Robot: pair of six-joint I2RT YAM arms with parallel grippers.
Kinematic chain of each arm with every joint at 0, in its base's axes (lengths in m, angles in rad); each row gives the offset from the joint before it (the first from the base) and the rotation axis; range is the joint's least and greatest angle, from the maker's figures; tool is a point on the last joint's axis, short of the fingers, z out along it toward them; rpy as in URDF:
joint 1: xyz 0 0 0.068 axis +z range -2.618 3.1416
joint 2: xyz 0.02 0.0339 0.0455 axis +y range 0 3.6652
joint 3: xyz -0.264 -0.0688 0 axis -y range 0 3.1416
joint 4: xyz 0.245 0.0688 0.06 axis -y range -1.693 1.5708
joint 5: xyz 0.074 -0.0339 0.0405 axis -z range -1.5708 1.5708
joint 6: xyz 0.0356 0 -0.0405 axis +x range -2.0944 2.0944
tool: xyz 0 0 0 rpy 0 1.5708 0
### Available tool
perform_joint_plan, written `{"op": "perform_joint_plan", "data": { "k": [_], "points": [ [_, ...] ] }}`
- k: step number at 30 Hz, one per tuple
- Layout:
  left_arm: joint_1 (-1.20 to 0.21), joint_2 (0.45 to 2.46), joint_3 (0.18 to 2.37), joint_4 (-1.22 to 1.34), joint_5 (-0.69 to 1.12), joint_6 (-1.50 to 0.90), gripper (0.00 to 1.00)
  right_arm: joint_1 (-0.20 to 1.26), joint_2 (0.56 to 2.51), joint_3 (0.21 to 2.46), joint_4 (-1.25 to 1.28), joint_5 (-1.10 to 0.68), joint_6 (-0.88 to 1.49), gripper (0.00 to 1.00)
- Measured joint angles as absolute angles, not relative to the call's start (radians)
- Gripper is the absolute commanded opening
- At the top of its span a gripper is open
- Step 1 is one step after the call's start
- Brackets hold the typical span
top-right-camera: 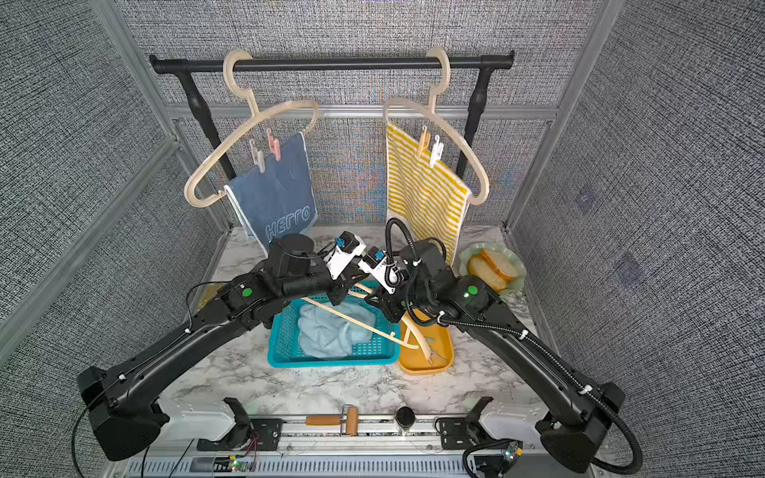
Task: Remove the clothespins securing towels to the hanger
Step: Place the hanger on the clothesline.
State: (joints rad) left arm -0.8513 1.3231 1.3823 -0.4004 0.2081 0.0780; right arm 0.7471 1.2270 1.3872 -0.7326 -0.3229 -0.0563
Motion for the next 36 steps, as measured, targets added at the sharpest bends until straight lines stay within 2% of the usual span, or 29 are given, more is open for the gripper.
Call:
{"op": "perform_joint_plan", "data": {
  "k": [2, 3, 5, 8, 14, 25, 36],
  "points": [
    [-0.852, 1.323, 1.374, -0.394, 0.196, 0.078, 0.0, 0.747, 1.226, 1.38, -0.729, -0.323, -0.045, 0.14],
    [-0.853, 1.322, 1.37, -0.393, 0.19, 0.078, 0.0, 0.748, 1.226, 1.376, -0.726, -0.322, -0.038, 0.24],
    [-0.854, 1.319, 1.362, -0.393, 0.178, 0.074, 0.0, 0.748, 1.223, 1.364, -0.713, -0.319, -0.032, 0.36],
    [-0.855, 1.311, 1.352, -0.389, 0.167, 0.052, 0.0, 0.739, 1.214, 1.343, -0.677, -0.289, -0.016, 0.47],
    [-0.854, 1.295, 1.351, -0.389, 0.13, 0.058, 0.0, 0.682, 1.148, 1.295, -0.636, -0.304, 0.015, 0.5],
    [-0.836, 1.275, 1.409, -0.39, 0.083, 0.08, 0.0, 0.586, 1.052, 1.204, -0.656, -0.45, 0.036, 0.5],
    [-0.833, 1.322, 1.497, -0.513, 0.213, 0.131, 0.0, 0.442, 1.031, 1.318, -0.699, -0.512, -0.013, 0.52]
  ]
}}
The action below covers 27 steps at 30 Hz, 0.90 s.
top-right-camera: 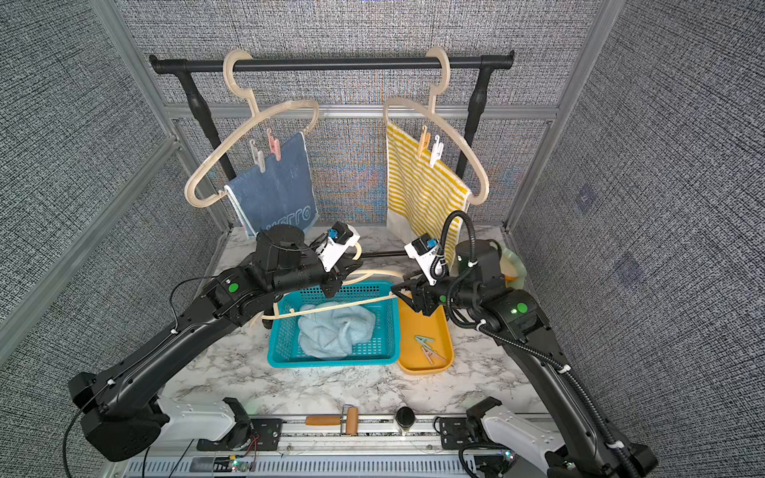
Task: Remove the clothespins securing towels to the hanger
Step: Place the hanger on the clothesline.
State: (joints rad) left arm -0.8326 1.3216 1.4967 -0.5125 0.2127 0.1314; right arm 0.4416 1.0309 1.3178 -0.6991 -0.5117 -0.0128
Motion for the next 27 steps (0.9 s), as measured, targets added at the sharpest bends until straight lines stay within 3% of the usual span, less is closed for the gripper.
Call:
{"op": "perform_joint_plan", "data": {
  "k": [22, 24, 27],
  "points": [
    [-0.776, 1.267, 1.57, -0.63, 0.395, 0.205, 0.0, 0.406, 1.158, 1.291, -0.746, -0.743, -0.112, 0.52],
    [-0.773, 1.264, 1.573, -0.63, 0.401, 0.204, 0.0, 0.406, 1.168, 1.296, -0.743, -0.752, -0.114, 0.46],
    [-0.769, 1.264, 1.574, -0.629, 0.38, 0.193, 0.0, 0.407, 1.172, 1.293, -0.736, -0.788, -0.147, 0.2]
  ]
}}
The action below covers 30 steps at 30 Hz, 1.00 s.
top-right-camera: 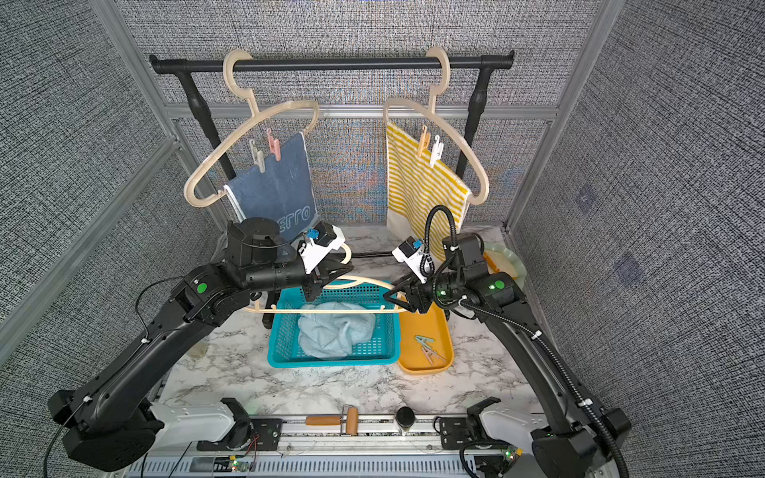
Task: Remove the clothespins securing towels to the hanger
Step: Place the hanger on the clothesline.
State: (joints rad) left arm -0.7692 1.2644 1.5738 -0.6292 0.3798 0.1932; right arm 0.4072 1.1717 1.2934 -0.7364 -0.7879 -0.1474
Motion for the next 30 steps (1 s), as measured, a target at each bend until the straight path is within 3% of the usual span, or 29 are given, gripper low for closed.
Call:
{"op": "perform_joint_plan", "data": {
  "k": [1, 2, 8, 9, 10, 13, 22, 30],
  "points": [
    [-0.764, 1.265, 1.571, -0.628, 0.359, 0.178, 0.0, 0.412, 1.165, 1.287, -0.73, -0.817, -0.164, 0.06],
    [-0.762, 1.266, 1.567, -0.625, 0.331, 0.165, 0.0, 0.416, 1.155, 1.278, -0.72, -0.849, -0.187, 0.0],
    [-0.764, 1.268, 1.547, -0.579, 0.279, 0.107, 0.0, 0.415, 1.095, 1.233, -0.656, -0.825, -0.163, 0.0],
    [-0.764, 1.268, 1.547, -0.568, 0.273, 0.101, 0.29, 0.415, 1.085, 1.233, -0.647, -0.815, -0.149, 0.0],
    [-0.764, 1.268, 1.548, -0.555, 0.257, 0.101, 0.48, 0.415, 1.074, 1.234, -0.635, -0.81, -0.13, 0.0],
    [-0.757, 1.268, 1.565, -0.518, 0.175, 0.083, 0.6, 0.41, 1.048, 1.248, -0.641, -0.701, -0.017, 0.0],
    [-0.761, 1.321, 1.716, -0.582, -0.008, -0.013, 0.63, 0.427, 1.015, 1.351, -0.622, -0.371, 0.103, 0.0],
    [-0.761, 1.254, 1.707, -0.622, -0.105, -0.068, 0.63, 0.601, 1.108, 1.534, -0.617, 0.062, 0.063, 0.0]
  ]
}}
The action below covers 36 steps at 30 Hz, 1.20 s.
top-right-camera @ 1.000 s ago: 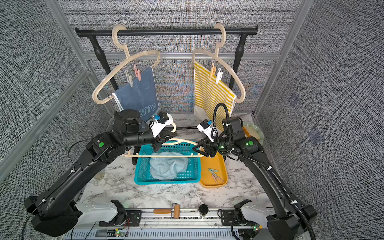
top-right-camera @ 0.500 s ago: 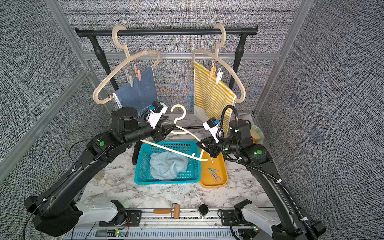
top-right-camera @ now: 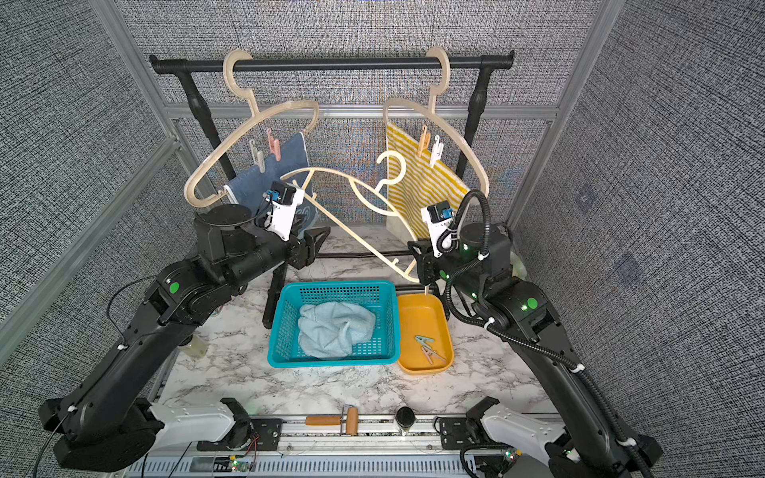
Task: Remove the clothespins securing towels to the hanger
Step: Place the hanger on the clothesline.
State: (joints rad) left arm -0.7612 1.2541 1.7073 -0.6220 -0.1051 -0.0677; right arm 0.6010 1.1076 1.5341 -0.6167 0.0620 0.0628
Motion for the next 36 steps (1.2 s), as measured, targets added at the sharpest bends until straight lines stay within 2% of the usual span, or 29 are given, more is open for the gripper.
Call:
{"op": "perform_joint_plan", "data": {
  "k": [9, 15, 27, 36],
  "points": [
    [-0.761, 1.216, 1.65, -0.623, -0.113, -0.105, 0.63, 0.786, 1.346, 1.8, -0.542, 0.565, -0.098, 0.0],
    [-0.762, 1.181, 1.604, -0.617, -0.113, -0.113, 0.63, 0.798, 1.489, 1.974, -0.48, 0.757, -0.184, 0.0],
    [-0.762, 1.146, 1.554, -0.565, -0.099, -0.113, 0.62, 0.789, 1.649, 2.232, -0.425, 0.845, -0.244, 0.0],
    [-0.762, 1.121, 1.507, -0.539, -0.078, -0.113, 0.62, 0.746, 1.777, 2.398, -0.535, 0.839, -0.22, 0.0]
  ]
}}
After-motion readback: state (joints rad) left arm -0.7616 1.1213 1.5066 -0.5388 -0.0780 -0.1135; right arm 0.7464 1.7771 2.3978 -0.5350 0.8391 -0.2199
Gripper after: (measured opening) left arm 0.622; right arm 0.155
